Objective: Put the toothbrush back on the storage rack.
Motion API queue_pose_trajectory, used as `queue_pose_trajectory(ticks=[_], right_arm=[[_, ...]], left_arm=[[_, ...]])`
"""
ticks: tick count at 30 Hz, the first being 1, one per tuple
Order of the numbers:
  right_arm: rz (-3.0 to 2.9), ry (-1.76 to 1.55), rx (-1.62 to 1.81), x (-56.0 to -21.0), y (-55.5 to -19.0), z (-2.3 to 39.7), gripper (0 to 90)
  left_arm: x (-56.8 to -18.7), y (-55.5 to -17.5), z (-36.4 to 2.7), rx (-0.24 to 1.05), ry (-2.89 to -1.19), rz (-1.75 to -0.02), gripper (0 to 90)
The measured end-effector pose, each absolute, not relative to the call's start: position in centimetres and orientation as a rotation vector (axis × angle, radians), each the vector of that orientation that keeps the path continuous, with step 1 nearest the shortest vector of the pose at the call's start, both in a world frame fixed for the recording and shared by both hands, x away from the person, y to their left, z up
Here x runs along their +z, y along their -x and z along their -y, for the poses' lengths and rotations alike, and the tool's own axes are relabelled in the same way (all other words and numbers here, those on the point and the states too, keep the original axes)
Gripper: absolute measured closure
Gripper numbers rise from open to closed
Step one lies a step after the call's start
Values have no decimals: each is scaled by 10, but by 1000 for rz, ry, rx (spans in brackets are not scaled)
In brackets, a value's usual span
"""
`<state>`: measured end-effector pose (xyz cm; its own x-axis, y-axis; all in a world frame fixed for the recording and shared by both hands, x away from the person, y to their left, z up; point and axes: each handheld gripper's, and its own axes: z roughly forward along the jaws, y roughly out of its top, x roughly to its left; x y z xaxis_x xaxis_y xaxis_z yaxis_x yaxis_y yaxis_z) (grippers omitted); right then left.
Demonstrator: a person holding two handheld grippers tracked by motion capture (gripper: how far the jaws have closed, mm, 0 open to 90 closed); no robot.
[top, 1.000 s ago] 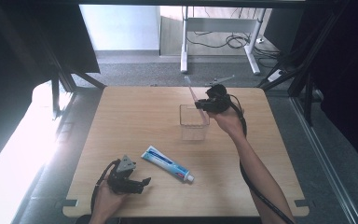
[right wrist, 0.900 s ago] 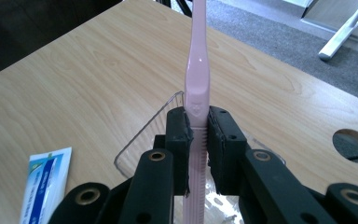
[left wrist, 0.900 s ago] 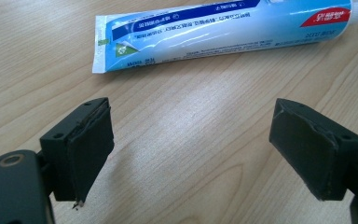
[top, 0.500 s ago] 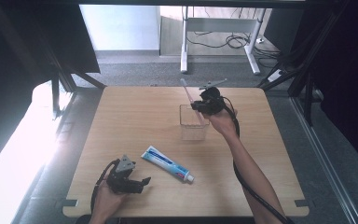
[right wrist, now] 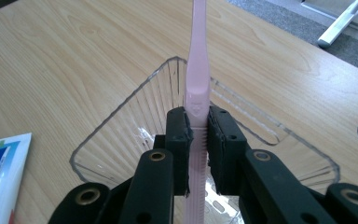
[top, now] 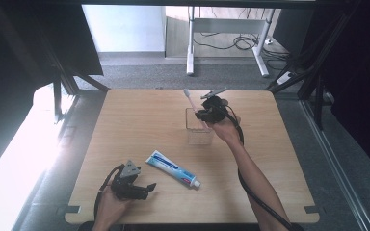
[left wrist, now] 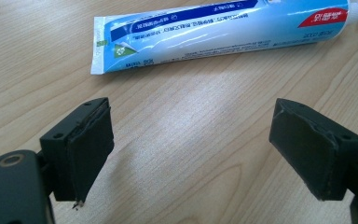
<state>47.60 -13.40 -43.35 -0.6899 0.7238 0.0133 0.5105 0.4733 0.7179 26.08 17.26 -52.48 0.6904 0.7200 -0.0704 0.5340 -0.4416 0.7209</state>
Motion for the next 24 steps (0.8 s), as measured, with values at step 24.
queue_pose_trajectory(ticks=[24], right_arm=[[-2549,-1039,868,-454,-483,128,791]], left_arm=[[-526,-261,-171,312,-2167,-951,139]])
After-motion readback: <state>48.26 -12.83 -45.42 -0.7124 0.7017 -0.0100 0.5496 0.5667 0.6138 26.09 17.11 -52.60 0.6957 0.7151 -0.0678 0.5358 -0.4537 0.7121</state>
